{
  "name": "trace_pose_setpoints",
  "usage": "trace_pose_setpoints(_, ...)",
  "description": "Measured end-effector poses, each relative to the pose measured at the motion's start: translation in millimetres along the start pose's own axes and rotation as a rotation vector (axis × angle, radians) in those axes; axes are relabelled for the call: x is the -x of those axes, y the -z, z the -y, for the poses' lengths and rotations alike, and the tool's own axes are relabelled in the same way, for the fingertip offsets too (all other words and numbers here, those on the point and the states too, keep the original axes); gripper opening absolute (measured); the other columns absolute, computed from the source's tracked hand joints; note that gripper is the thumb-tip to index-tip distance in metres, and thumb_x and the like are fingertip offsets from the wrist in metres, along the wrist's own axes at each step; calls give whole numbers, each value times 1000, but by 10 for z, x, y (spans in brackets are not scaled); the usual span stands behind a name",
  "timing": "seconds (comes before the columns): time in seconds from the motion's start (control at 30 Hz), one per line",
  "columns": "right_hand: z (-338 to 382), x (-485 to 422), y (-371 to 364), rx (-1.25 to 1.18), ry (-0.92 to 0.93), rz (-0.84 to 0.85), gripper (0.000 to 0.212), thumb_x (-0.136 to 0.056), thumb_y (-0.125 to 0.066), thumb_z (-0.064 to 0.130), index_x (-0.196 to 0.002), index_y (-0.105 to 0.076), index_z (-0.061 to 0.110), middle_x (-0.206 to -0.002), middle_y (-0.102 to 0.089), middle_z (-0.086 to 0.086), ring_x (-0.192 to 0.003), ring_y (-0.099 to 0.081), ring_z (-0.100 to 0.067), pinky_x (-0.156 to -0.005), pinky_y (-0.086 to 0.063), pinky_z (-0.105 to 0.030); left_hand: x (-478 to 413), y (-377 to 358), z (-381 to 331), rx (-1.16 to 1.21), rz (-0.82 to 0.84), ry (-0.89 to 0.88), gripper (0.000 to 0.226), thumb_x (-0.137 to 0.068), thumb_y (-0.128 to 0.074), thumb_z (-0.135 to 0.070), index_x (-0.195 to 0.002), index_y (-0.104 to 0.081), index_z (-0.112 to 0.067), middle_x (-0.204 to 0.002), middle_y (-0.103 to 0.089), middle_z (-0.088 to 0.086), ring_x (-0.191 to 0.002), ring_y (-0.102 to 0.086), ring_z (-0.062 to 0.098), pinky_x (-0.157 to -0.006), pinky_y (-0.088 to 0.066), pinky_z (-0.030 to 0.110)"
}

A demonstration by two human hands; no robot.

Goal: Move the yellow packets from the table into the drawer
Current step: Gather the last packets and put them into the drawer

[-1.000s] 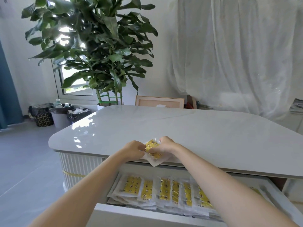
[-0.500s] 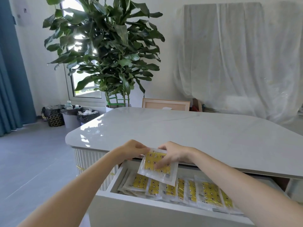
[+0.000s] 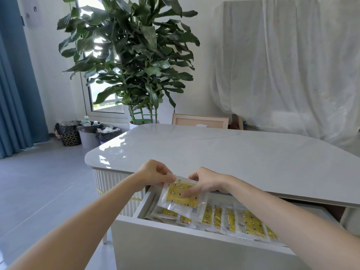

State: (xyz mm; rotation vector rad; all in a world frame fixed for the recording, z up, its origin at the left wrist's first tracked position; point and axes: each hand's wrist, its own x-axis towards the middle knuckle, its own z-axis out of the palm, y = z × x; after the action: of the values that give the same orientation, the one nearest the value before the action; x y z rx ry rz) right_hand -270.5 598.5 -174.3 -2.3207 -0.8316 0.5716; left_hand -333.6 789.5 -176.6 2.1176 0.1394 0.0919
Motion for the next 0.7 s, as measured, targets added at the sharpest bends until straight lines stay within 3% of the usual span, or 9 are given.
trace_pose_setpoints(0.07, 13, -23, -37, -23, -19, -16, 41, -70, -84, 35, -100, -72, 9, -101, -72, -7, -88, -67, -17, -84, -54, -32, -30, -55, 3, -43, -136, -38, 12, -72, -82, -20, -73, -72, -13, -78, -71, 2, -69, -66, 12, -66, -59, 22)
trace_pose_setpoints(0.13, 19, -45, -57, -36, -44, -2, 37, -72, -83, 36, -97, -72, 11, -97, -71, -4, -86, -66, -16, -82, -53, -30, -51, -115, 9, -129, -214, -94, 12, -72, -82, -19, -75, -74, -11, -73, -70, -2, -63, -63, 8, -59, -55, 16)
trace_pose_setpoints(0.2, 14, -36, -56, -16, -71, 64, 27, -81, -75, 36, -97, -70, 15, -91, -69, 1, -76, -64, -10, -72, -53, -23, -58, -144, 15, -229, -200, -141, 11, -73, -80, -19, -77, -75, -10, -70, -68, -6, -60, -61, 5, -53, -49, 9)
trace_pose_setpoints(0.27, -3, -5, -77, -14, -111, 115, 20, -93, -59, 37, -94, -65, 18, -80, -62, 7, -56, -58, 0, -52, -47, -14, -73, -141, 41, -252, -129, -151, 9, -76, -78, -19, -81, -76, -11, -73, -69, -5, -63, -63, 9, -60, -54, 13)
trace_pose_setpoints(0.33, -55, -9, -123, -16, -133, 93, 23, -98, -48, 40, -99, -61, 21, -74, -54, 11, -50, -50, 2, -44, -39, -11, -70, -143, 65, -225, -64, -137, 10, -78, -76, -16, -86, -77, -10, -76, -70, -3, -67, -65, 11, -66, -58, 18)
trace_pose_setpoints(0.47, -135, -67, -224, -105, -175, 89, 28, -96, -54, 34, -119, -59, 20, -104, -64, 2, -88, -63, -12, -73, -55, -23, -87, -188, 141, -257, -47, -144, 14, -82, -71, -9, -96, -75, -10, -85, -70, -1, -71, -66, 9, -68, -58, 17)
trace_pose_setpoints(0.53, -187, -116, -272, -155, -229, 92, 31, -96, -56, 31, -124, -57, 18, -114, -65, -4, -96, -63, -17, -81, -55, -31, -96, -191, 181, -302, -16, -142, 21, -82, -69, -7, -102, -72, -11, -96, -73, 1, -81, -66, 7, -75, -53, 15)
trace_pose_setpoints(0.7, -421, -290, -458, -266, -345, -16, 26, -97, -55, 18, -123, -55, 19, -113, -61, -7, -87, -60, -20, -68, -52, -33, -83, -203, 287, -458, 146, -68, 30, -84, -64, -11, -113, -68, -14, -111, -68, -4, -101, -62, 9, -89, -48, 19)
